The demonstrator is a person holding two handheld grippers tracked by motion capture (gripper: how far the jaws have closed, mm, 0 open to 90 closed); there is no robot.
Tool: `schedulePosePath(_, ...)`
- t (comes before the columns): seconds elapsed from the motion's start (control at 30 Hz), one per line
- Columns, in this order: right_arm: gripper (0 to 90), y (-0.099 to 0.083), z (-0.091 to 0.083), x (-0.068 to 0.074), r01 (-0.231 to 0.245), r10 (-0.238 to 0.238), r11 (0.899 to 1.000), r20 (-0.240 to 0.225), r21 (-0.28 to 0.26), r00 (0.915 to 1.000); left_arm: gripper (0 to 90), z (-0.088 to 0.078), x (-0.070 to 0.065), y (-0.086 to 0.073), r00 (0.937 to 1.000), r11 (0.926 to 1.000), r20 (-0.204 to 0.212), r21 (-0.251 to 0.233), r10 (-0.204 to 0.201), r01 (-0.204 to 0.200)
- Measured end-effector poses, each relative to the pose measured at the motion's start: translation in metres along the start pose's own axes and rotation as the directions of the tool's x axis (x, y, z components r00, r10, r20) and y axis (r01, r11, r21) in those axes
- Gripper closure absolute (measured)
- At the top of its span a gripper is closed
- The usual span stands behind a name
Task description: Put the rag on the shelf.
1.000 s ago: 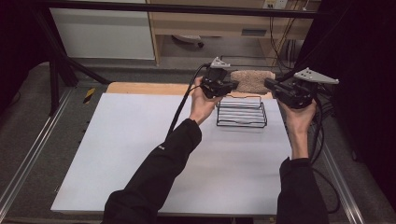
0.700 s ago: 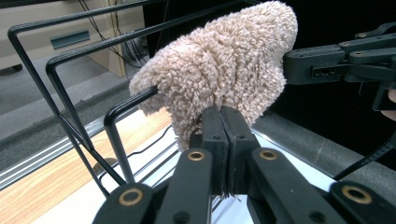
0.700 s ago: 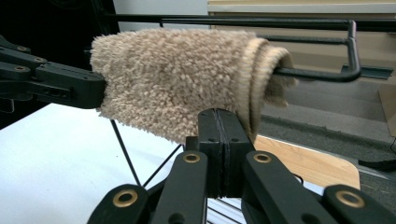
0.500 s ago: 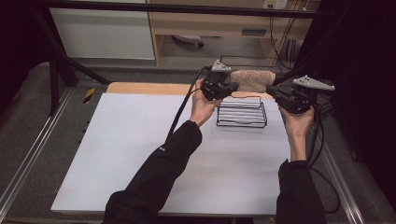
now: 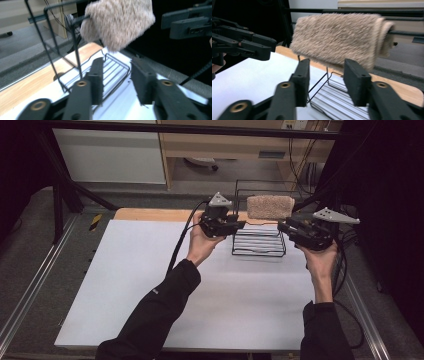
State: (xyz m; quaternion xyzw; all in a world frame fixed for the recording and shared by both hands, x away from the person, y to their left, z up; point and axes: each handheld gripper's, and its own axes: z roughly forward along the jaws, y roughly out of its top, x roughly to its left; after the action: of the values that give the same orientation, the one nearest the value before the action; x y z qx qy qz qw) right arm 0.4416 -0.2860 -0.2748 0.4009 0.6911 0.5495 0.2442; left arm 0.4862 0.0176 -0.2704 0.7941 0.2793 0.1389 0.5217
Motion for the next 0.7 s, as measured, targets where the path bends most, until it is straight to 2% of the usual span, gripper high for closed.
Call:
schedulePosePath(0.17,38.4,-0.008,0.0,0.01,-0.018,0.018,1.0,-0.035,0.015,0.9992,45.6,-0.017,0.006,-0.021,0.9999,0.9997,-0.012,0.024,0.005,-0.005)
schedulePosePath(0.27,29.2,-0.013,0.002,0.015,-0.024,0.025,0.999,-0.046,0.025,0.9986,35.3,-0.03,0.012,-0.038,0.9998,0.9992,-0.015,0.038,-0.013,0.013)
schedulePosePath(0.4,19.5,-0.02,0.005,0.024,-0.025,0.028,0.999,-0.071,0.04,0.9971,27.5,-0.047,0.019,-0.061,0.999,0.9975,-0.035,0.064,-0.028,0.031)
schedulePosePath(0.5,14.9,-0.026,0.007,0.029,-0.026,0.03,0.999,-0.093,0.044,0.9952,22.1,-0.062,0.025,-0.075,0.998,0.9964,-0.041,0.068,-0.048,0.05)
schedulePosePath(0.7,5.6,-0.034,0.012,0.037,-0.029,0.037,0.997,-0.109,0.07,0.9934,14.2,-0.088,0.033,-0.103,0.9966,0.9954,-0.056,0.071,-0.061,0.065)
